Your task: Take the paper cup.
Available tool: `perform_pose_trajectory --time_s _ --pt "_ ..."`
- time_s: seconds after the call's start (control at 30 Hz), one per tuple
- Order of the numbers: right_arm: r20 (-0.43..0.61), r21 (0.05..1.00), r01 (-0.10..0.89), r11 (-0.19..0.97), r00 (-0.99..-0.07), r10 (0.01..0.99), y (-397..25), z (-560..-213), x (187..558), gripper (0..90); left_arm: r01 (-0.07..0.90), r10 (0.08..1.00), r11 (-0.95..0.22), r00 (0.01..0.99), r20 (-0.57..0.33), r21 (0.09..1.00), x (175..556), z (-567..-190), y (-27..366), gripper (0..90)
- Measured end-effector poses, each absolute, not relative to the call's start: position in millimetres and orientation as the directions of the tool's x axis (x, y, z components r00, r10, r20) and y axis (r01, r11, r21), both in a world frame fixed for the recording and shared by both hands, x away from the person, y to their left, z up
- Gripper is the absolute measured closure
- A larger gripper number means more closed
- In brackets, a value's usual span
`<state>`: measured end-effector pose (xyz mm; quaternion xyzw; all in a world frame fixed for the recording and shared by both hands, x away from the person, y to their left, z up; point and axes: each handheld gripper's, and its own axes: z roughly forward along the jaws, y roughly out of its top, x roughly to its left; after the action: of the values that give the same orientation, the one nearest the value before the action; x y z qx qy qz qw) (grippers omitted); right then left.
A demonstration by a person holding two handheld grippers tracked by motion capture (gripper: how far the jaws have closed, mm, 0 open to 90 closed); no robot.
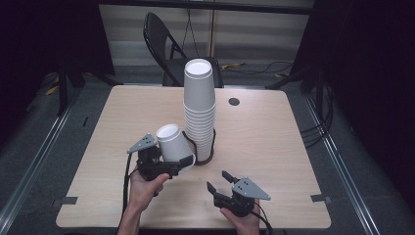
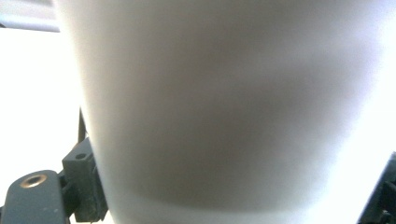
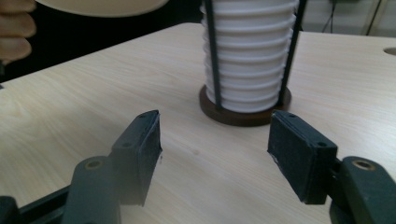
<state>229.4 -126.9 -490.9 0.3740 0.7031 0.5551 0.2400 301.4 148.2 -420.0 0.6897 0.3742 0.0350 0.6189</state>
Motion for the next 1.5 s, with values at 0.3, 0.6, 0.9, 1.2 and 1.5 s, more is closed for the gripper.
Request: perform_pose_trajectory --time_s 0.3,0.6,0.9,1.2,1.5 --pt "0.088 0.976 0.207 0.069 -0.661 0.745 -115.6 -488.8 225.3 40.6 0.515 0.515 0.031 0.726 -0.455 0.857 290.6 -433.2 137.2 11.3" --pt "0.056 0.985 0.158 0.076 -0.692 0.72 -106.5 -484.3 221.9 47.6 0.573 0.482 0.055 0.702 -0.524 0.818 286.4 -443.0 125.3 11.5" --pt "0.028 0.993 0.103 0.061 -0.696 0.718 -103.2 -480.7 222.3 46.6 0.624 0.45 0.104 0.665 -0.596 0.775 283.6 -452.6 125.6 11.6" --pt "0.003 0.998 0.052 0.045 -0.686 0.728 -100.2 -480.8 224.6 46.6 0.671 0.418 0.134 0.628 -0.656 0.729 283.1 -452.5 121.7 11.8" --pt "-0.032 0.999 0.01 0.053 -0.675 0.737 -96.0 -479.3 234.5 53.9 0.717 0.416 0.175 0.567 -0.711 0.675 281.4 -457.6 119.3 11.8"
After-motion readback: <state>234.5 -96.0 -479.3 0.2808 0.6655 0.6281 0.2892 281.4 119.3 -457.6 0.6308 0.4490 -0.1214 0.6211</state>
